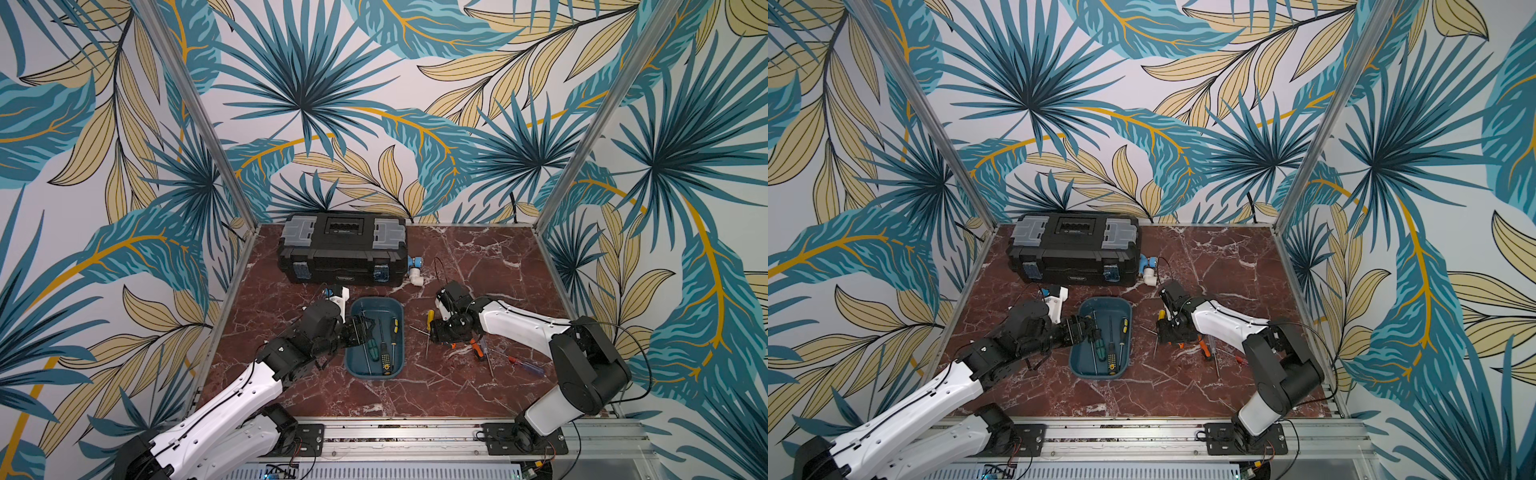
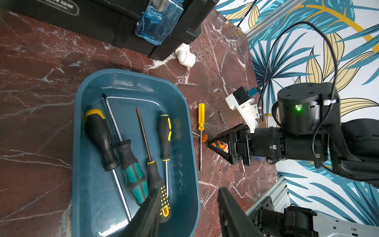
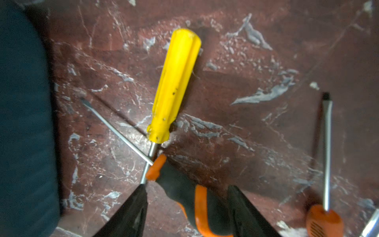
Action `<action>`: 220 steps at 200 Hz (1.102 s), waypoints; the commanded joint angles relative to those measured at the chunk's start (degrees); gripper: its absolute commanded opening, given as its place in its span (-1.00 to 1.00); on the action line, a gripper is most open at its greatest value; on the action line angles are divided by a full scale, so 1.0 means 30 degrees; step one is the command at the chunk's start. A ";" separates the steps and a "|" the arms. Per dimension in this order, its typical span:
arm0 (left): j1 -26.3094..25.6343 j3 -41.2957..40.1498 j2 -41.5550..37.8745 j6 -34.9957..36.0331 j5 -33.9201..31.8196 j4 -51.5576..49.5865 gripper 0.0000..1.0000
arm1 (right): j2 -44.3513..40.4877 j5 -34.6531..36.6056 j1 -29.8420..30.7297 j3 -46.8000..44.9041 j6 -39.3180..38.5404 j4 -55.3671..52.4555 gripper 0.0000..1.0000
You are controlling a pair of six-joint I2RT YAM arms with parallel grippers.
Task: Put the screwdriver on the desktop into the storage box
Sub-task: Pick up the screwdriver from the center of the board.
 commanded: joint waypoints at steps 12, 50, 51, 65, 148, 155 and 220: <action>0.0152 -0.0633 -0.0047 -0.0028 0.0245 0.0543 -0.03 | 0.0511 -0.0089 0.0224 -0.0515 0.0283 0.0405 0.25; 0.0209 -0.0791 -0.0032 -0.0126 0.0231 0.0628 -0.03 | 0.0201 -0.0192 0.0591 -0.0989 0.0605 0.0514 0.18; 0.0210 -0.0789 -0.0010 -0.0121 0.0249 0.0621 -0.03 | 0.0201 -0.0192 0.0591 -0.0989 0.0605 0.0514 0.18; 0.0210 -0.0802 0.0042 -0.0172 0.0293 0.0678 -0.03 | 0.0052 -0.0288 0.0707 -0.1394 0.0833 0.0802 0.16; 0.0211 -0.1293 0.1404 -0.0668 0.0759 0.0723 -0.04 | -0.1023 -0.0327 0.1485 -0.2635 0.1972 0.1518 0.08; 0.0185 -0.1257 0.1488 -0.0626 0.0823 0.0688 -0.04 | -0.1113 -0.0408 0.1510 -0.2685 0.2001 0.1493 0.07; 0.0211 -0.1289 0.1595 -0.0677 0.0731 0.0972 -0.04 | -0.2466 -0.0214 0.1886 -0.3181 0.2001 0.0522 0.12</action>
